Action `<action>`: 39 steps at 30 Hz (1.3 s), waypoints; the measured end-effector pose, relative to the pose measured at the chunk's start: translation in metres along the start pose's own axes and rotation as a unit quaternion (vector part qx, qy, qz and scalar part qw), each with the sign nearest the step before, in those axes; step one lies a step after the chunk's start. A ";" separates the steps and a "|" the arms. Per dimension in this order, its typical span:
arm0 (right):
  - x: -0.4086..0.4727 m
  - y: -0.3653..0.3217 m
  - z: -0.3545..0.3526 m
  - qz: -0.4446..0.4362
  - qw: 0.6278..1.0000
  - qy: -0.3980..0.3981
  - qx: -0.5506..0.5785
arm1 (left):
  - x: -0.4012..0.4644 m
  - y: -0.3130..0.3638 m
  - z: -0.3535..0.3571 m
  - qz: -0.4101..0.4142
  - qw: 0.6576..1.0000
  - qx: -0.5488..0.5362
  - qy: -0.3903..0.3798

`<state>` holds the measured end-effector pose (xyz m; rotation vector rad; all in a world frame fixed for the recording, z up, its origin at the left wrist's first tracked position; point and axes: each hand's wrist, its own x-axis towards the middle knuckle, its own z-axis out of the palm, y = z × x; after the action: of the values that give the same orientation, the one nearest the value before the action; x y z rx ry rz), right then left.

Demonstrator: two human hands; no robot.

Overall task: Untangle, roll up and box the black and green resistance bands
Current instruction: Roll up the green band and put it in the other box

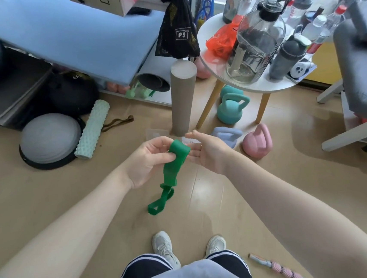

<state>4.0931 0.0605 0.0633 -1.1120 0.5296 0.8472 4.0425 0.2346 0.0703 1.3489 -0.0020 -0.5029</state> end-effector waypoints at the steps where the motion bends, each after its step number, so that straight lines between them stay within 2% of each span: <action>1: -0.001 0.000 0.005 0.021 0.998 0.024 -0.045 | -0.003 0.000 0.000 -0.002 1.000 0.018 -0.006; 3: -0.001 0.007 0.013 0.070 0.981 0.080 -0.162 | -0.008 0.002 0.000 -0.003 0.999 0.047 -0.011; 4: -0.002 0.012 0.015 0.096 0.972 0.083 -0.199 | -0.011 0.002 0.000 -0.002 0.998 0.055 -0.009; 5: -0.002 0.018 0.017 0.117 0.972 0.060 -0.197 | -0.013 0.002 -0.001 -0.002 0.998 0.057 -0.008; 7: -0.004 0.025 0.020 0.117 0.990 0.006 -0.073 | -0.019 0.002 -0.004 0.002 0.998 0.051 -0.021; 9: -0.001 0.027 0.019 0.035 0.996 0.012 0.081 | -0.026 0.002 -0.005 -0.003 0.998 0.044 -0.053; 11: 0.003 0.023 0.015 -0.063 0.989 0.034 0.127 | -0.033 -0.001 -0.006 -0.025 0.997 0.040 -0.067; 13: -0.003 0.015 0.009 -0.135 0.982 0.018 0.132 | -0.034 -0.007 -0.009 -0.057 0.995 0.055 -0.060; 15: -0.014 0.008 0.004 -0.181 0.977 -0.032 0.108 | -0.027 -0.012 -0.007 -0.103 0.990 0.094 -0.005; 17: -0.026 0.005 0.003 -0.208 0.976 -0.071 -0.004 | -0.017 -0.009 0.002 -0.114 0.984 0.118 0.069; 19: -0.034 0.006 0.002 -0.221 0.965 -0.099 -0.097 | -0.007 0.000 0.013 -0.074 0.986 0.097 0.111; 21: -0.041 0.003 0.002 -0.228 0.961 -0.106 -0.111 | -0.001 0.010 0.022 -0.029 0.990 0.086 0.109; 27: -0.059 -0.026 0.006 -0.307 0.930 -0.045 -0.195 | 0.002 0.037 0.036 0.078 0.986 0.101 0.111; 29: -0.063 -0.034 0.011 -0.319 0.930 -0.032 -0.182 | 0.005 0.051 0.040 0.094 0.985 0.095 0.108; 32: -0.072 -0.049 0.018 -0.328 0.939 -0.057 -0.085 | 0.008 0.066 0.042 0.097 0.987 0.079 0.097; 35: -0.077 -0.056 0.026 -0.341 0.936 -0.077 -0.041 | 0.005 0.068 0.044 0.105 0.988 0.072 0.091; 39: -0.076 -0.058 0.035 -0.354 0.934 -0.041 -0.011 | 0.002 0.059 0.044 0.106 0.987 0.033 0.115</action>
<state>4.0942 0.0578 0.1651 -1.1681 0.0248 0.2630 4.0517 0.2012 0.1347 1.4473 0.0270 -0.1663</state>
